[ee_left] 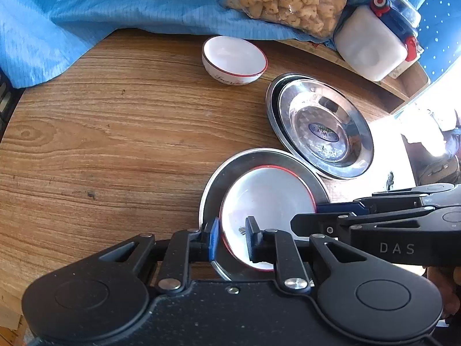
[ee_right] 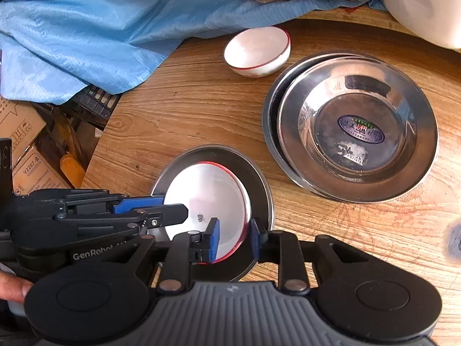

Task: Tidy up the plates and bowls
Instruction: 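Open both grippers and release the white bowl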

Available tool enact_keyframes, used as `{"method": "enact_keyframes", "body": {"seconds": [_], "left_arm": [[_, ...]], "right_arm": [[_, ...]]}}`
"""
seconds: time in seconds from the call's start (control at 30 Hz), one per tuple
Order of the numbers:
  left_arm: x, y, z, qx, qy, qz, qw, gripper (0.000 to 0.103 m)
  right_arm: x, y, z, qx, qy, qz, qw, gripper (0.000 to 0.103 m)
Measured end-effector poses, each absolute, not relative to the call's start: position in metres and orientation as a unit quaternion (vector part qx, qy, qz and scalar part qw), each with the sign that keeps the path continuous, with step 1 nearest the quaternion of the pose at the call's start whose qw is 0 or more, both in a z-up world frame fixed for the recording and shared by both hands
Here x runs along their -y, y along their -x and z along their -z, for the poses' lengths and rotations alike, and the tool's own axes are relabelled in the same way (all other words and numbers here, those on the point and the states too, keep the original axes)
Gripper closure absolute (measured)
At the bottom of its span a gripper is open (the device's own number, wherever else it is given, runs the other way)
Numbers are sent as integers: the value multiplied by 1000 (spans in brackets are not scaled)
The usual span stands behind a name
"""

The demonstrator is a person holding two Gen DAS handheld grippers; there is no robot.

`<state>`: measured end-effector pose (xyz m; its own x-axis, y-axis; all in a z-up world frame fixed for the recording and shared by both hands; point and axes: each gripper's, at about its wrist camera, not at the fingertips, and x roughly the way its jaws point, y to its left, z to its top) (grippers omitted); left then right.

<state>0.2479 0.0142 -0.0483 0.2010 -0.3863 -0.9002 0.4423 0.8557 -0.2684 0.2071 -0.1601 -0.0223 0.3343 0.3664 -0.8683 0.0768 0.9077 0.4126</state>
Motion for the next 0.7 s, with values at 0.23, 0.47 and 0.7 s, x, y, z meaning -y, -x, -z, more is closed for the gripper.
{"method": "enact_keyframes", "body": {"seconds": [0.23, 0.47, 0.7], "left_arm": [[-17, -247, 35, -560, -17, 265, 785, 79], [-30, -252, 10, -528, 21, 255, 810, 43], [-41, -266, 1, -508, 41, 227, 830, 7]], "right_arm": [[165, -203, 14, -555, -199, -90, 802, 74], [172, -196, -5, -521, -200, -69, 827, 40], [191, -198, -3, -506, -230, -13, 831, 7]]}}
